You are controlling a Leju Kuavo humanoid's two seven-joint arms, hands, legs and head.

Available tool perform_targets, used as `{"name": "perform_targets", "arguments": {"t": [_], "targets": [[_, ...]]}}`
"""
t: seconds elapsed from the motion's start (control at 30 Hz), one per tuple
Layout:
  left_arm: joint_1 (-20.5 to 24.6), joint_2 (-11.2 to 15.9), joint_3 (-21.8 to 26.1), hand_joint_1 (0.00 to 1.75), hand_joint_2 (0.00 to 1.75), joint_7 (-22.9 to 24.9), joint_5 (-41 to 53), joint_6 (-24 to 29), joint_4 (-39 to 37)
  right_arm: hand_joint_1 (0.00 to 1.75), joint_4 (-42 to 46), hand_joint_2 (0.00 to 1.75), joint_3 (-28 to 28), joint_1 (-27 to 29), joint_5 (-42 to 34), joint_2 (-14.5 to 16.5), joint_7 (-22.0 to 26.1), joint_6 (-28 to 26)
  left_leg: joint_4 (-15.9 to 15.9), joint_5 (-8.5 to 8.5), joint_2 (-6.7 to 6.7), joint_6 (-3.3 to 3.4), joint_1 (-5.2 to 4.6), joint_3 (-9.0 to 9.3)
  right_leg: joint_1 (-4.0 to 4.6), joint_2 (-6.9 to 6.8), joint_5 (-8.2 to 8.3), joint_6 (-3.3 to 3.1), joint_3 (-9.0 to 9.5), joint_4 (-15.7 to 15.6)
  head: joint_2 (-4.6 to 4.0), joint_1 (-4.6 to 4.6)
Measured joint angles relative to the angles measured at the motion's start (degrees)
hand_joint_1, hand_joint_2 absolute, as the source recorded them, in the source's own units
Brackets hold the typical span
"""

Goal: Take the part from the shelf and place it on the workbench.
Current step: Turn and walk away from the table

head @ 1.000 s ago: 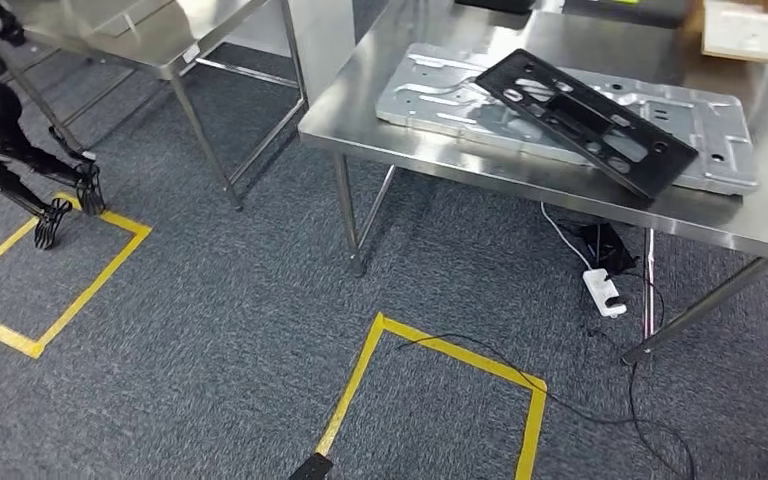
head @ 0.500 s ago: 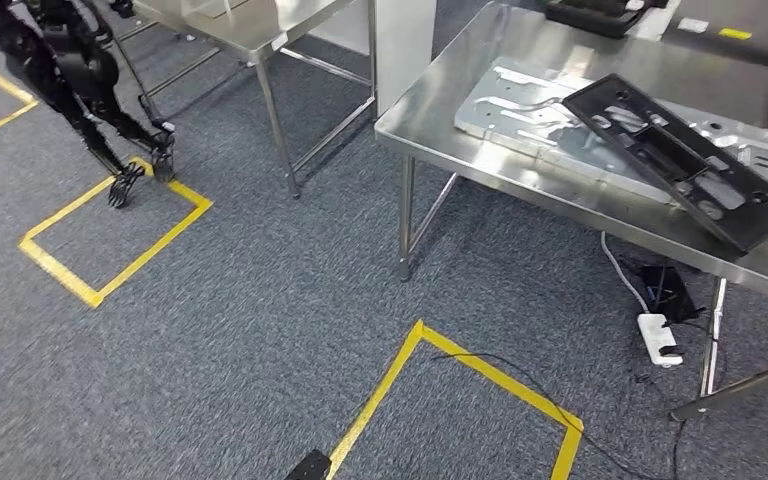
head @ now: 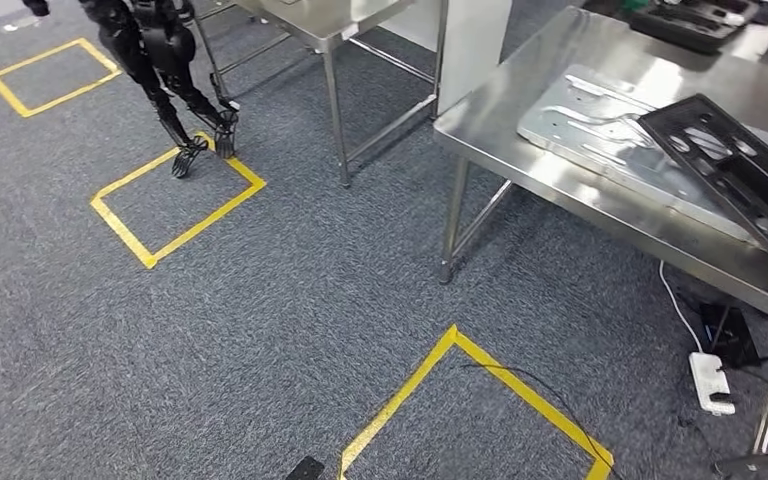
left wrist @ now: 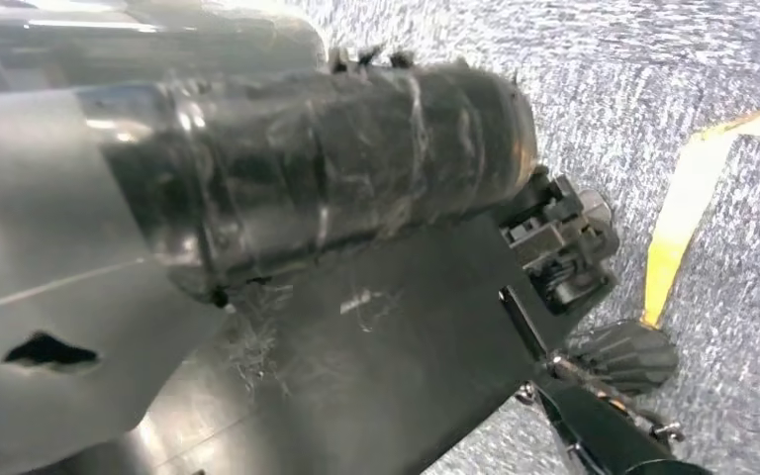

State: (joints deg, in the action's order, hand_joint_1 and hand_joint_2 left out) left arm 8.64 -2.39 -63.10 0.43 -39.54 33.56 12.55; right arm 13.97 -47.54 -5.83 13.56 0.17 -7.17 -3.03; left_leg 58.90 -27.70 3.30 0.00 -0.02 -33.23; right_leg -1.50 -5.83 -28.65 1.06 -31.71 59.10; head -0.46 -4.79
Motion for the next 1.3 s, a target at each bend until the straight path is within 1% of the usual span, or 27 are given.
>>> {"name": "perform_targets", "arguments": {"t": [0.03, 0.1, 0.13, 0.17, 0.23, 0.27, 0.3, 0.33, 0.37, 0.4, 0.47, 0.5, 0.53, 0.6, 0.63, 0.67, 0.73, 0.8, 0.83, 0.87, 0.93, 1.0, 1.03, 1.13, 1.2, 1.27, 1.3], "targets": [[-0.14, -0.05, 0.16, 0.00, 0.00, -0.09, -0.29, 0.39, 0.00, 0.00, -0.01, 0.00, -0.15, -0.04, 0.15, 0.01, 0.17, 0.25, -0.26, -0.13, 0.03, 0.32, -0.22, 0.02, 0.09, -0.42, 0.03, 0.34, 0.21, -0.26, 0.00, 0.02], [-0.58, -0.14, 0.68, 0.00, 0.00, -0.39, -0.88, 1.17, 0.00, 0.00, 0.03, 0.00, -0.72, -0.16, 0.49, 0.11, 0.54, 0.66, -0.64, 0.15, -1.04, 1.00, -0.20, 0.07, 0.11, -1.18, -0.01, 1.08, 0.63, -0.66, 0.00, 0.02], [-0.79, -0.21, 0.98, 0.00, 0.00, -0.60, -1.12, 1.51, 0.00, 0.00, 0.06, 0.00, -1.04, -0.25, 0.72, 0.16, 0.66, 0.78, -0.94, 0.31, -1.65, 1.34, -0.07, 0.28, 0.04, -0.54, -0.40, 1.40, 0.71, -0.41, 0.00, 0.10], [-0.90, -0.28, 1.29, 0.00, 0.00, -0.76, -1.35, 1.77, 0.00, 0.00, 0.09, 0.00, -1.33, -0.33, 0.94, 0.21, 0.70, 0.85, -1.27, 0.52, -2.24, 1.78, 0.07, 0.54, -0.02, 0.74, -1.39, 1.59, 0.25, 0.96, 0.00, 0.22], [-0.98, -0.44, 1.91, 0.00, 0.00, -0.96, -1.70, 2.09, 0.00, 0.00, 0.10, 0.00, -1.91, -0.37, 1.32, 0.23, 0.74, 0.96, -1.57, 0.77, -3.48, 2.47, 0.16, 0.93, -0.09, 4.08, -4.63, 1.65, -2.68, 7.34, 0.00, 0.61], [-1.05, -0.48, 2.23, 0.00, 0.00, -0.96, -1.91, 2.16, 0.00, 0.00, 0.09, 0.00, -2.28, -0.32, 1.50, 0.24, 0.76, 1.03, -1.54, 0.78, -4.17, 2.71, 0.07, 0.94, 0.01, 4.96, -6.19, 1.57, -4.84, 11.49, 0.00, 0.73], [-1.18, -0.52, 2.49, 0.00, 0.00, -0.97, -2.09, 2.17, 0.00, 0.00, 0.09, 0.00, -2.66, -0.21, 1.71, 0.24, 0.80, 1.13, -1.50, 0.74, -4.98, 2.82, -0.04, 0.96, 0.12, 5.33, -6.91, 1.53, -6.67, 14.66, 0.00, 0.81], [-1.35, -0.55, 2.75, 0.00, 0.00, -0.99, -2.27, 2.13, 0.00, 0.00, 0.09, 0.00, -3.02, -0.12, 1.91, 0.24, 0.84, 1.22, -1.44, 0.70, -5.83, 2.89, -0.15, 1.01, 0.25, 5.52, -6.70, 1.46, -7.82, 16.26, 0.00, 0.83], [-1.55, -0.57, 3.06, 0.00, 0.00, -1.08, -2.53, 1.99, 0.00, 0.00, 0.09, 0.00, -3.38, -0.10, 2.08, 0.26, 0.88, 1.36, -1.35, 0.65, -6.77, 2.92, -0.25, 1.08, 0.34, 5.73, -5.17, 1.31, -7.80, 15.26, 0.00, 0.82], [-1.73, -0.58, 3.39, 0.00, 0.00, -1.21, -2.83, 1.84, 0.00, 0.00, 0.10, 0.00, -3.75, -0.11, 2.25, 0.28, 0.92, 1.55, -1.21, 0.56, -7.73, 2.91, -0.30, 1.15, 0.39, 6.33, -2.82, 1.08, -6.75, 12.10, 0.00, 0.84], [-1.95, -0.63, 4.02, 0.00, 0.00, -1.62, -3.57, 1.63, 0.00, 0.00, 0.08, 0.00, -4.53, -0.21, 2.68, 0.33, 0.76, 1.80, -0.68, 0.23, -9.54, 2.69, -0.38, 1.00, 0.29, 9.31, 0.92, 0.45, -3.74, 4.19, 0.00, 0.81], [-2.00, -0.66, 4.35, 0.00, 0.00, -1.81, -3.92, 1.66, 0.00, 0.00, 0.06, 0.00, -4.92, -0.22, 2.96, 0.40, 0.57, 1.86, -0.44, 0.10, -10.30, 2.45, -0.32, 0.74, 0.29, 10.53, 1.59, 0.26, -2.71, 1.70, 0.00, 0.80], [-2.10, -0.67, 4.63, 0.00, 0.00, -1.97, -4.24, 1.70, 0.00, 0.00, 0.04, 0.00, -5.29, -0.23, 3.25, 0.57, 0.25, 1.85, -0.32, 0.01, -10.98, 2.13, -0.22, 0.37, 0.34, 11.20, 1.49, 0.10, -2.23, 0.63, 0.00, 0.79], [-2.46, -0.56, 5.20, 0.00, 0.00, -2.18, -4.79, 1.82, -0.01, 0.00, 0.05, 0.00, -6.01, -0.36, 3.76, 1.20, -0.49, 1.96, -0.44, 0.04, -12.01, 1.39, -0.01, -0.08, 0.36, 10.13, 1.45, -0.22, -1.84, 0.11, 0.00, 0.77], [-2.67, -0.49, 5.42, 0.00, 0.00, -2.25, -5.06, 1.89, -0.01, 0.00, 0.08, 0.00, -6.33, -0.44, 3.99, 1.59, -0.84, 2.03, -0.23, -0.14, -11.21, 1.01, -0.08, -0.22, 0.22, 9.43, 1.54, -0.50, -1.56, -0.24, 0.00, 0.67], [-2.81, -0.42, 5.66, 0.00, 0.00, -2.27, -5.34, 1.98, -0.02, 0.00, 0.10, 0.00, -6.63, -0.51, 4.21, 1.99, -1.10, 2.15, 0.69, -0.76, -9.73, 0.65, -0.16, -0.60, 0.03, 8.66, 1.62, -0.84, -1.24, -0.61, 0.00, 0.41], [-2.77, -0.37, 6.17, 0.00, 0.00, -2.30, -6.03, 2.23, -0.02, 0.00, 0.11, 0.00, -7.21, -0.54, 4.72, 2.66, -1.46, 2.55, 5.98, -3.70, -5.85, -0.09, -0.16, -3.16, -0.11, 6.88, 1.54, -1.32, -0.69, -1.04, 0.00, -0.09], [-2.64, -0.34, 6.67, 0.00, 0.00, -2.40, -6.82, 2.41, -0.02, 0.00, 0.09, 0.00, -7.73, -0.47, 5.23, 2.98, -1.65, 2.97, 13.01, -6.63, -4.39, -0.74, 0.26, -6.96, -0.11, 4.86, 1.21, -1.44, -0.42, -1.07, 0.00, -0.25], [-2.67, -0.32, 6.87, 0.00, 0.00, -2.49, -7.25, 2.45, -0.02, 0.00, 0.08, 0.00, -7.96, -0.44, 5.47, 3.03, -1.69, 3.06, 14.60, -6.74, -4.12, -1.00, 0.49, -7.90, -0.15, 3.90, 1.01, -1.36, -0.26, -1.06, 0.00, -0.25], [-2.76, -0.28, 7.09, 0.00, 0.00, -2.58, -7.67, 2.46, -0.02, 0.00, 0.07, 0.00, -8.16, -0.46, 5.69, 3.09, -1.72, 3.09, 14.11, -5.75, -3.88, -1.23, 0.72, -7.75, -0.22, 3.03, 0.82, -1.25, -0.06, -1.05, 0.00, -0.24], [-2.94, -0.14, 7.63, 0.00, 0.00, -2.72, -8.46, 2.46, -0.04, 0.00, 0.06, 0.00, -8.47, -0.59, 6.11, 3.35, -1.62, 3.11, 7.31, -1.65, -2.56, -1.49, 1.05, -4.32, -0.39, 1.64, 0.38, -0.81, 0.55, -1.04, 0.00, -0.25], [-3.03, -0.01, 8.03, 0.00, 0.00, -2.77, -9.23, 2.40, -0.07, 0.00, 0.06, 0.00, -8.79, -0.74, 6.44, 3.64, -1.45, 3.13, 0.87, 0.83, -0.68, -1.19, 0.75, -0.93, -0.23, 0.67, -0.10, -0.11, 1.13, -1.04, 0.00, -0.26], [-3.05, 0.03, 8.15, 0.00, 0.00, -2.80, -9.61, 2.35, -0.08, 0.00, 0.06, 0.00, -8.94, -0.80, 6.61, 3.74, -1.40, 3.14, -0.47, 1.06, -0.22, -0.82, 0.54, -0.28, -0.04, 0.25, -0.28, 0.24, 1.35, -1.06, 0.00, -0.23], [-3.24, 0.08, 8.92, 0.00, 0.00, -2.85, -10.44, 2.15, -0.09, 0.00, 0.08, 0.00, -9.38, -1.01, 7.14, 3.97, -1.38, 3.39, -0.73, 0.83, -1.56, 0.45, 0.39, -0.33, 0.07, -0.84, -0.68, 1.19, 1.91, -1.35, 0.00, -0.14], [-3.34, 0.08, 9.45, 0.00, 0.00, -2.85, -10.75, 2.06, -0.09, 0.00, 0.09, 0.00, -9.67, -1.15, 7.49, 4.06, -1.38, 3.66, -1.06, 0.89, -2.63, 1.19, 0.58, 0.09, -0.17, 0.89, -2.34, 1.66, 1.33, 0.70, 0.00, 0.13], [-3.29, 0.00, 9.85, 0.00, 0.00, -2.88, -10.93, 2.03, -0.09, 0.00, 0.08, 0.00, -9.87, -1.18, 7.93, 4.10, -1.38, 4.03, -1.21, 0.86, -3.79, 1.75, 0.57, 0.41, -0.12, 3.94, -5.78, 1.58, -2.02, 7.82, 0.00, 0.59], [-3.26, -0.07, 10.08, 0.00, 0.00, -2.93, -11.07, 2.03, -0.09, 0.00, 0.08, 0.00, -9.97, -1.15, 8.20, 4.10, -1.36, 4.23, -1.18, 0.80, -4.50, 1.95, 0.46, 0.44, 0.05, 4.77, -7.19, 1.40, -4.27, 11.96, 0.00, 0.72]]}}
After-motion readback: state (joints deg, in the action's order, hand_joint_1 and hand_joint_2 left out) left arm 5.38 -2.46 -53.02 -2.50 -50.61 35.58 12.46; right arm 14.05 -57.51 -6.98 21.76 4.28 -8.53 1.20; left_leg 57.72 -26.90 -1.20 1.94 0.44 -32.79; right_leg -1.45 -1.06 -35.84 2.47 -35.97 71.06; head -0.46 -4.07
